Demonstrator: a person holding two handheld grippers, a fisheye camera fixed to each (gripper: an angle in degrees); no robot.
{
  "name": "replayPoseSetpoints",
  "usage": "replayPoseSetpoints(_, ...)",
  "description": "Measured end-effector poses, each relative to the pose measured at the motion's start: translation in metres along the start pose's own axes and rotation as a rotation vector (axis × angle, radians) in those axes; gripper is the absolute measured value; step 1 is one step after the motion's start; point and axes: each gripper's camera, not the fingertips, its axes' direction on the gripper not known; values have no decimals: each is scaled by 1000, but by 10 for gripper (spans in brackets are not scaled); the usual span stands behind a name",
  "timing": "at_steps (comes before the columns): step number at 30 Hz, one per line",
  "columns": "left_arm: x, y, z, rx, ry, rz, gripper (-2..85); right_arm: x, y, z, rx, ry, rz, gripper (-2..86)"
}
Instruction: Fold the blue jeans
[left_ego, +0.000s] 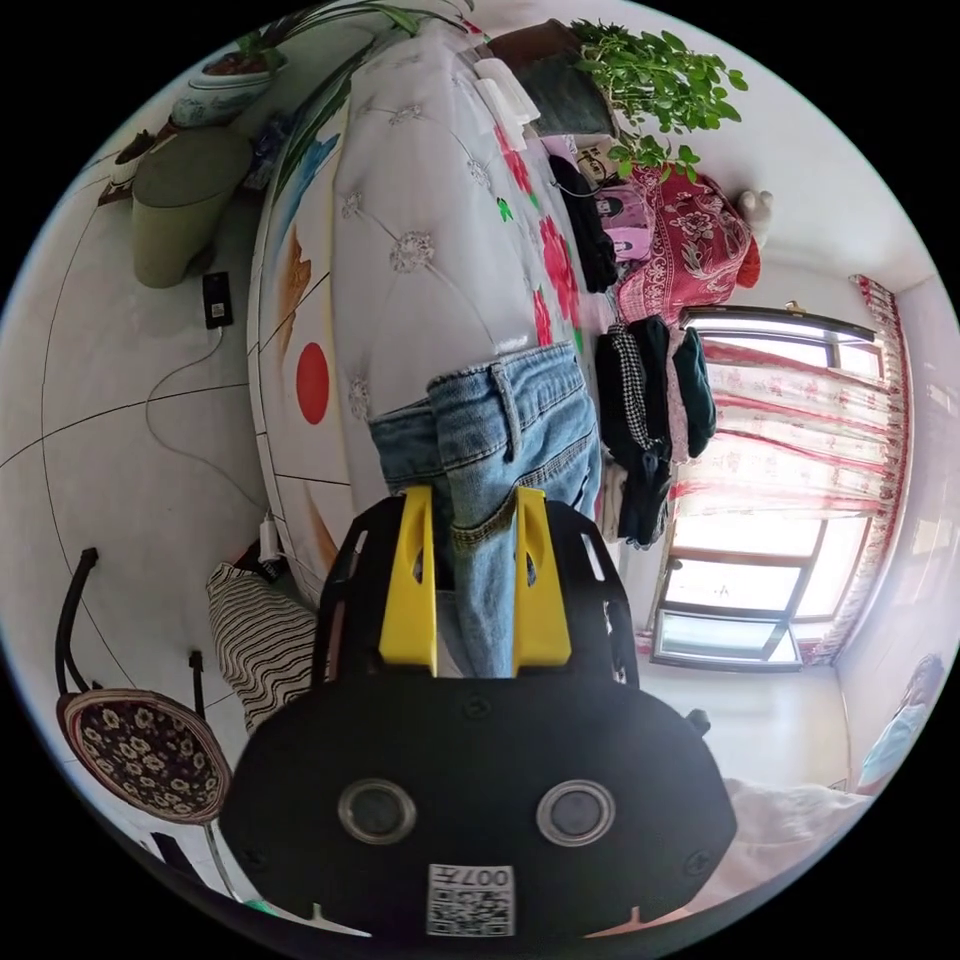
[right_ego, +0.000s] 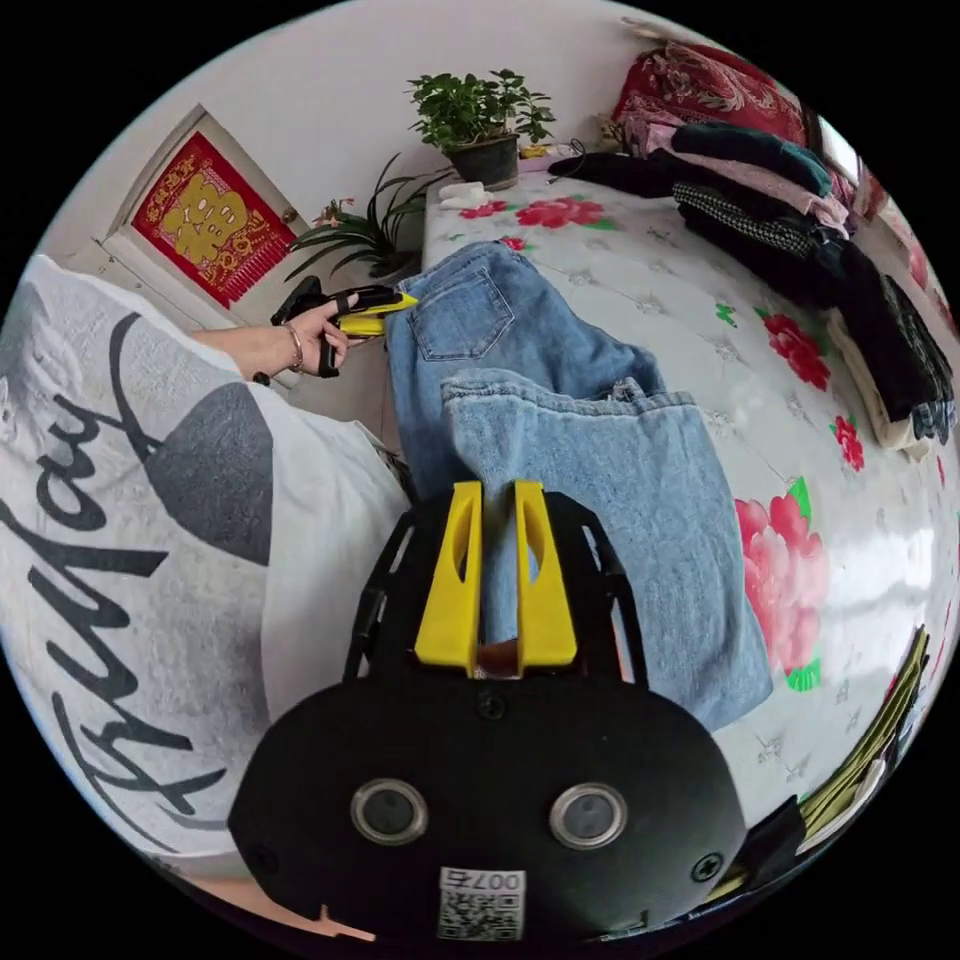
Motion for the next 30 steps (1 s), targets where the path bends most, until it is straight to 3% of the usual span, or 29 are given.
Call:
replayPoseSetpoints(4,-6,2,7,4,5,-11,95,5,-1,53,-211,-113,40,55)
replayPoseSetpoints(9,-4,4,19,6,-29,27,71,2,1,15,-54,-107,23,59)
replayPoseSetpoints(14,-5,17,31,56,-14,50,49,12,-17,52,-228,-92,34,62)
replayPoseSetpoints(16,8,19,33,65,-27,110,47,20,-11,44,-176,-85,66,64)
replayPoseSetpoints(18,45,22,39,59,-48,290,47,32,-5,31,-172,-176,125,66)
replayPoseSetpoints(21,99,31,50,30,-31,520,48,46,26,-15,-8,-177,251,65)
replayPoseSetpoints(25,221,94,92,-106,-2,1055,50,71,100,-84,254,-149,501,69)
replayPoseSetpoints(27,265,142,117,-205,58,1303,51,81,141,-108,365,-136,624,73)
replayPoseSetpoints(30,303,241,189,-599,264,1592,69,92,212,-138,533,-111,824,82)
